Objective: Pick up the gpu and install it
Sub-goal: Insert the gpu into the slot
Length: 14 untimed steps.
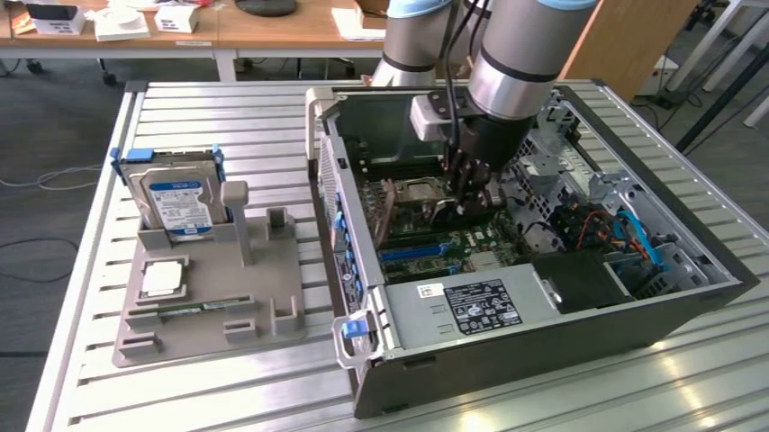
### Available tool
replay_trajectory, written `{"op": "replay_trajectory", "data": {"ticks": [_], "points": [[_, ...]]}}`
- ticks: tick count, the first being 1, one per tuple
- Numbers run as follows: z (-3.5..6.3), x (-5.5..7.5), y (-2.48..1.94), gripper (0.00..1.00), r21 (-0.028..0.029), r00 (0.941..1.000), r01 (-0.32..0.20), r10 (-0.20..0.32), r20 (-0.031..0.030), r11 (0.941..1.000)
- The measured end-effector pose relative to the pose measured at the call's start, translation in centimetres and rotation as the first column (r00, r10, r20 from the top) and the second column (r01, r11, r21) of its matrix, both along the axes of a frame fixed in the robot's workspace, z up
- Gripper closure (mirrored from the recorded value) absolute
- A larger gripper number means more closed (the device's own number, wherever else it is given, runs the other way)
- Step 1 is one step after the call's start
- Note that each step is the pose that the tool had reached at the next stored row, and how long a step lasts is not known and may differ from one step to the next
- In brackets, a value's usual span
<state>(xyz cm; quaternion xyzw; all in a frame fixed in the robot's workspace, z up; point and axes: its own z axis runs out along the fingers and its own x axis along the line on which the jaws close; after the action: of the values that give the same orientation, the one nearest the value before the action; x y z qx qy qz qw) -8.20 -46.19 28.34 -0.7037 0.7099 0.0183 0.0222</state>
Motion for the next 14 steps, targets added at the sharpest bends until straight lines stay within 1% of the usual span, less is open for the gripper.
{"op": "replay_trajectory", "data": {"ticks": [14], "points": [[-0.22, -0.49, -0.02, 0.73, 0.0000, 1.0000, -0.008, 0.008, 0.0000, 1.0000]]}}
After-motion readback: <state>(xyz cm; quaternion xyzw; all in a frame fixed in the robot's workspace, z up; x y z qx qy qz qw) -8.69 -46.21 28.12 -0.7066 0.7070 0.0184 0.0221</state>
